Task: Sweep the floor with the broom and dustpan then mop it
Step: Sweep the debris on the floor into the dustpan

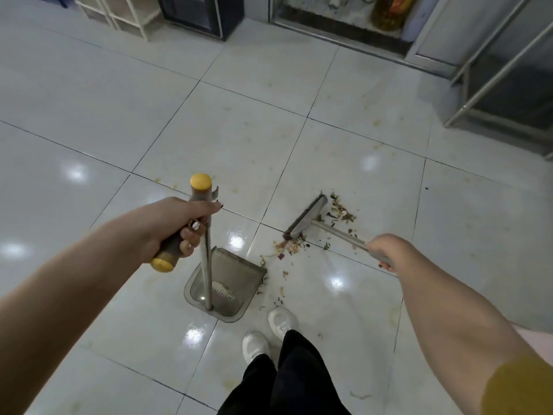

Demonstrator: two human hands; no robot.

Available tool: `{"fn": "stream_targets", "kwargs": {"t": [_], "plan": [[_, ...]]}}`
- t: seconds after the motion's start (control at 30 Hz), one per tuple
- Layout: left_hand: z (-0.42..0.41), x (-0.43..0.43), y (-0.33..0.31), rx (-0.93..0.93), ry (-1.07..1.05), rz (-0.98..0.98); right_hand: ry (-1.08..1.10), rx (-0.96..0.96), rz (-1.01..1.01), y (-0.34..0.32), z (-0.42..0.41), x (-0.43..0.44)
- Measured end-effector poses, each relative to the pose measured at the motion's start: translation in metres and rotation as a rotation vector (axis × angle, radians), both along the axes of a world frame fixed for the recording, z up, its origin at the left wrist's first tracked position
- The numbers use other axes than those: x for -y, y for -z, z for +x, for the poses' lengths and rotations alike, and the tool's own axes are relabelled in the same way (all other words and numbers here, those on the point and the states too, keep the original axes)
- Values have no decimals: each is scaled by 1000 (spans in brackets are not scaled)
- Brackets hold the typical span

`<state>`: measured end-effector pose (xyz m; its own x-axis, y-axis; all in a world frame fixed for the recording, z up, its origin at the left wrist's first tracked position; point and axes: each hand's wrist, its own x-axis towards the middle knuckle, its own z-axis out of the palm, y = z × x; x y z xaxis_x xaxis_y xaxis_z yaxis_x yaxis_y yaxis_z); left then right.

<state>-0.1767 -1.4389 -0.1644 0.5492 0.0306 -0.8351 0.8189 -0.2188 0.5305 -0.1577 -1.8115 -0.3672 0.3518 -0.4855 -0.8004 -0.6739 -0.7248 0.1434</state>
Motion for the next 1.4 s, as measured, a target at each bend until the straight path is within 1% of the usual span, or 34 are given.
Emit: {"fn": "stream_targets", "kwargs": {"t": [0.13,0.23,0.4,0.57,0.77,0.9,1.03,1.2,1.33,1.4], "plan": [[-20,-4,-2,13,-7,1,-3,24,30,-12,-25,-6],[-38,-6,-5,10,-3,7,-46,-11,99,-24,-33,-23],[-73,-11,-12,-19,-48,28,-267,-32,122,-36,-39,-55],[-115,-12,-15,-55,-121,47,-611,-57,73,-44,-44,-82],[-155,-1,-10,-70,-241,76,-770,-143,54,-32,-63,-93],[-177,10,3,-81,-294,78,-911,-141,-52,-29,-79,-76],[-192,25,14,-107,-306,65,-915,-140,-143,-34,-81,-44],[-194,39,20,-115,-278,36,-903,-125,-296,-58,-64,-7],[-198,45,21,-120,-249,8,-918,-98,-374,-68,-63,1],[-201,45,20,-115,-246,1,-939,-63,-378,-69,-66,1]]}}
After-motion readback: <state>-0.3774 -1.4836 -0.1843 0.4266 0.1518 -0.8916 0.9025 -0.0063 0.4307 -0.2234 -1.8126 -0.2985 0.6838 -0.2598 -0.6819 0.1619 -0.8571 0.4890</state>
